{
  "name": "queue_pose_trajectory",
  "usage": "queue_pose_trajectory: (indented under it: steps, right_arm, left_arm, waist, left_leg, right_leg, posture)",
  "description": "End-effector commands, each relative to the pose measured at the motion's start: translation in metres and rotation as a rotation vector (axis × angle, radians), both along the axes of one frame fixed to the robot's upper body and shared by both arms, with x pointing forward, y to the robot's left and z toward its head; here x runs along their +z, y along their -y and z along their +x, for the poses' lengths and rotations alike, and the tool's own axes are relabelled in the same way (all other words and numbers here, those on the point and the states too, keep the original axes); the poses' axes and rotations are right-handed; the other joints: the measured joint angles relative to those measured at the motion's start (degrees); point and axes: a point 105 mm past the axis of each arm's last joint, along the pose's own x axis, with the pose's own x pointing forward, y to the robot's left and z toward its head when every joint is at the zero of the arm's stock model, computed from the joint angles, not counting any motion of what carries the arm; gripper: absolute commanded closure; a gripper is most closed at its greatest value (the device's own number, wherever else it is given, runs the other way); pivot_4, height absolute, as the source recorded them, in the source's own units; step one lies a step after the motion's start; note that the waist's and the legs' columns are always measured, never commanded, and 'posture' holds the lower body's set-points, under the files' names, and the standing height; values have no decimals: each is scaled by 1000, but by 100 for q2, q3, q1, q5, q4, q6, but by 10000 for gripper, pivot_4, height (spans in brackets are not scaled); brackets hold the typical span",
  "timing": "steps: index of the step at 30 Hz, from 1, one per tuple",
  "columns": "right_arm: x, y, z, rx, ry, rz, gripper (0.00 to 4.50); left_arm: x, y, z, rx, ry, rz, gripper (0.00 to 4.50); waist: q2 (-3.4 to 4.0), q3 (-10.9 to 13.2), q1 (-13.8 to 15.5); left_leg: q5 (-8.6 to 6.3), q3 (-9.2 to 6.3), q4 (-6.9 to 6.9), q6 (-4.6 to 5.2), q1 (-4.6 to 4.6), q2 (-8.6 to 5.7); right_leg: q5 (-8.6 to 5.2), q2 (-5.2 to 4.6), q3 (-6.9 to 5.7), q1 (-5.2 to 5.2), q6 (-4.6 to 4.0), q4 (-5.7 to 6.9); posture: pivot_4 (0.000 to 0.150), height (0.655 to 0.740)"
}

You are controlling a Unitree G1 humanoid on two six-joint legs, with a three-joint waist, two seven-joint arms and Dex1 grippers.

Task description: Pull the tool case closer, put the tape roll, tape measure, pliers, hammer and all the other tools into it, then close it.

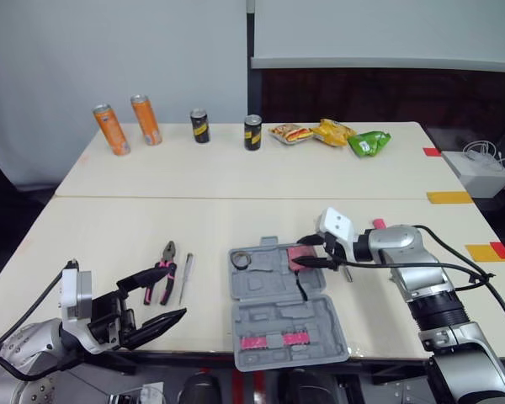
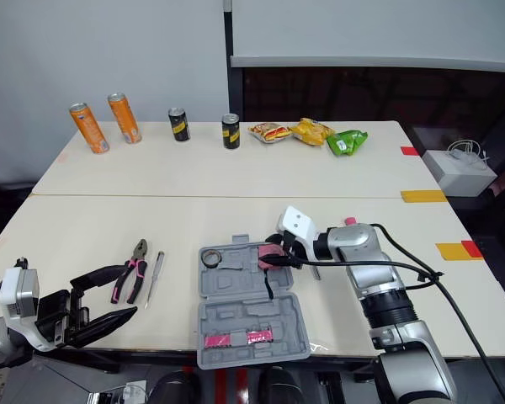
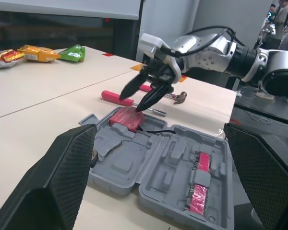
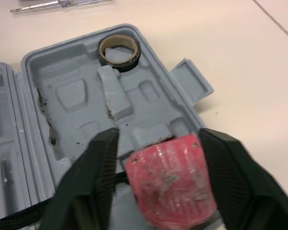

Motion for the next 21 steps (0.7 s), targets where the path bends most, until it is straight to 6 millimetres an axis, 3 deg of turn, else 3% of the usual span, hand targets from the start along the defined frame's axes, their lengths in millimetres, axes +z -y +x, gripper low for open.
queue_pose_trajectory:
  steps: [1,6,11,21]
  right_arm:
    - [15,-6,-1,8,83,47,17822]
    - [10,-4,1,-42,88,84,17822]
    - [7,-3,2,-62,99,92,33048]
    - [-2,6,7,-149,103,122,33048]
  left_arm:
    - [9,-4,-1,10,38,9,0]
    - [10,-5,-1,12,38,16,0]
    - [10,-5,-1,14,37,20,0]
    - [10,-6,0,16,39,23,0]
  waist:
    - [0,0,12]
    - [-1,1,22]
    - [-1,1,20]
    - [-2,1,21]
  left_leg:
    - [0,0,0,0,1,1]
    - [0,2,0,0,1,0]
    - [-1,3,-4,-1,1,0]
    - [-1,8,-23,-1,1,-1]
  right_leg:
    - [0,1,0,0,0,0]
    - [0,1,0,0,1,-9]
    - [0,1,0,0,1,-13]
    - [0,1,-1,0,1,-33]
  posture:
    - [1500,7400]
    - [1500,7400]
    - [1500,7400]
    - [1500,7400]
